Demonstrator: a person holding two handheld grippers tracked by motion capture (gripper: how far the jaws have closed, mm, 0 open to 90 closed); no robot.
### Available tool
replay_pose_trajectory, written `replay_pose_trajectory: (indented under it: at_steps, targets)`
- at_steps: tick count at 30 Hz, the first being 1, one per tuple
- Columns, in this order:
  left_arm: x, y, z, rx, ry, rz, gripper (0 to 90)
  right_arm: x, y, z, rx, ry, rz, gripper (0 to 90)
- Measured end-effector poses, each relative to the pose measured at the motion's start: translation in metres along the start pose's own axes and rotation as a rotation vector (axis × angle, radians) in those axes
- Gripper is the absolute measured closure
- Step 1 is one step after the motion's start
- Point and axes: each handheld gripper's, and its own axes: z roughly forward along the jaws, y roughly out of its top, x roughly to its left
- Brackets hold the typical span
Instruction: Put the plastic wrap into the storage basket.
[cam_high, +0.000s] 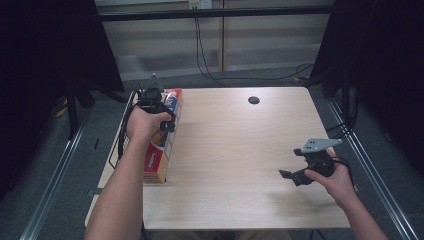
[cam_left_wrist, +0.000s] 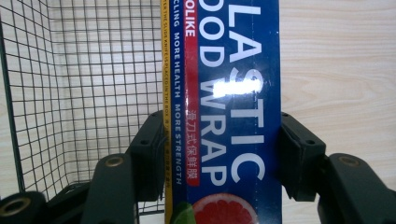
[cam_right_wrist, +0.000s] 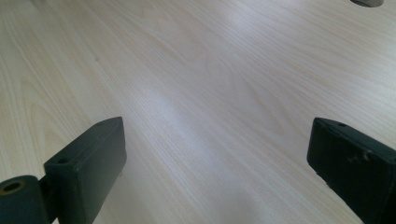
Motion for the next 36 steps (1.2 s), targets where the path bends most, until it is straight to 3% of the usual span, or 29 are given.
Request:
replay_pose_trajectory:
  at_steps: [20,22,36]
  targets:
    - [0.022,-0.002,-0.001,0.002,0.017,-0.02,43.6,0.0,0.0,0.001,0.002,0.002,-0.003,4.5]
    - [0.022,-0.002,0.0,-0.003,0.011,-0.038,43.6,0.0,0.0,0.001,0.006,0.005,-0.003,4.5]
    - [0.036,0.0,0.007,0.001,0.022,-0.062,43.6,0.0,0.0,0.002,0.008,0.005,-0.01,4.5]
